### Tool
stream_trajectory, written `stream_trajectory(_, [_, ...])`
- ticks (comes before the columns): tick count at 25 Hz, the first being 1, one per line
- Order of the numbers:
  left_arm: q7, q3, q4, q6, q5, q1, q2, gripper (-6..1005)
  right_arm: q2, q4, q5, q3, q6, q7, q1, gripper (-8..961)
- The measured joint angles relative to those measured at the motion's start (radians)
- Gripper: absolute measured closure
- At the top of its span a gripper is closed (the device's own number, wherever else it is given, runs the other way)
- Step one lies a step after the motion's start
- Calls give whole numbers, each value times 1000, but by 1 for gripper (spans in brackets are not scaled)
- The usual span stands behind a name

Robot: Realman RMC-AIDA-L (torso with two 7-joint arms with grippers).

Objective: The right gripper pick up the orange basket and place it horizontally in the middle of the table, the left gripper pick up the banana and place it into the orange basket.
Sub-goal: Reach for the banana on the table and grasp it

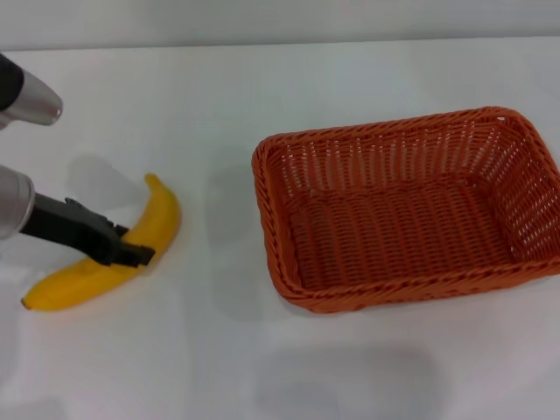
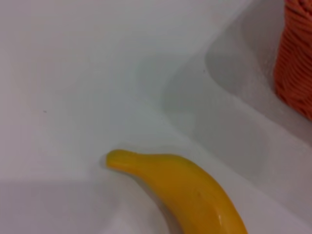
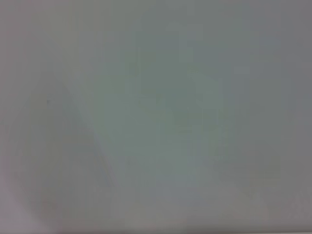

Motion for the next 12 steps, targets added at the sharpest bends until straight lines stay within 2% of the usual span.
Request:
stream_trajectory(4, [2,-48,-74,-23,-30,3,5,515,0,0,0,1,0,1,-5,121])
stream_trajectory(7, [-5,-103,-184,-89,-49,-9,9,515,0,0,3,1,0,0,-5,120])
stream_trajectory(10, [-28,-132,-274,-178,-88,-46,19,516,0,0,5,1,-1,-4,-5,120])
stream_trajectory(12, [-62,-135,-316,-232,-124,-91,33,515,0,0,5,1,-1,-8,-1,120])
